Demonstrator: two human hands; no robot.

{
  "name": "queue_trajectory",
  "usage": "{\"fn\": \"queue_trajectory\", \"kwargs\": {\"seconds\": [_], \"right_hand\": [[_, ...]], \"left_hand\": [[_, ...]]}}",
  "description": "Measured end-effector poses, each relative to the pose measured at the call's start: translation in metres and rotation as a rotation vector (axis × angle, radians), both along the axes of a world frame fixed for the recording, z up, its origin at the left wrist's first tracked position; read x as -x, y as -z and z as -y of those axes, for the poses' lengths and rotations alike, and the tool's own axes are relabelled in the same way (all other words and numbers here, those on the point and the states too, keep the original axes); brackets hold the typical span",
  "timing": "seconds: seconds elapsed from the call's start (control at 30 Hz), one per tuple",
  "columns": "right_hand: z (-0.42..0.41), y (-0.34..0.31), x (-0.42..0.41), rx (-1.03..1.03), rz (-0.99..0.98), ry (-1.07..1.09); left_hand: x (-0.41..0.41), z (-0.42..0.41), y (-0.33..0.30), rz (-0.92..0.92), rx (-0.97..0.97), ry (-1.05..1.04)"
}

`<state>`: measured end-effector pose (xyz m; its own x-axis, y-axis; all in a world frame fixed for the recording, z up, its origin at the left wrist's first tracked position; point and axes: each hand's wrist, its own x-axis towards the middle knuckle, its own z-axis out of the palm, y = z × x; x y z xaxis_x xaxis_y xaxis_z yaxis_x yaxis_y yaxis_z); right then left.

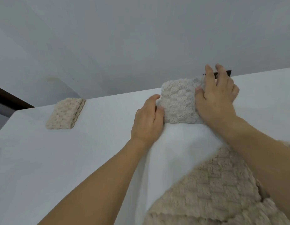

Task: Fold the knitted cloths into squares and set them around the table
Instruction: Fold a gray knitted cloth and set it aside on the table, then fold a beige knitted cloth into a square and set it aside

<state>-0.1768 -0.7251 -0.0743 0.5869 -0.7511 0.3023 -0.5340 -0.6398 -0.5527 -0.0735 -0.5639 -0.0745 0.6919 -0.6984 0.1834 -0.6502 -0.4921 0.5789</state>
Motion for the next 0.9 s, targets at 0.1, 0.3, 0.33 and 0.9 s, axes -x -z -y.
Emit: {"fn": "queue_trajectory", "kwargs": {"seconds": [0.1,0.3,0.33,0.9], "right_hand": [[-0.03,-0.009,0.02,0.147,0.086,-0.092],[-0.074,-0.012,0.042,0.219,0.02,-0.289],[-0.08,-0.01,0.046,0.201,0.0,-0.298],[-0.198,-0.024,0.089,0.42,-0.259,-0.581]], "left_hand": [[0.007,-0.006,-0.003,-0.167,0.087,-0.117],[0.052,-0.07,-0.014,-0.305,0.009,-0.001],[0.064,-0.088,-0.016,-0.273,-0.047,0.059],[0.081,-0.217,-0.041,-0.598,0.303,-0.212]]}}
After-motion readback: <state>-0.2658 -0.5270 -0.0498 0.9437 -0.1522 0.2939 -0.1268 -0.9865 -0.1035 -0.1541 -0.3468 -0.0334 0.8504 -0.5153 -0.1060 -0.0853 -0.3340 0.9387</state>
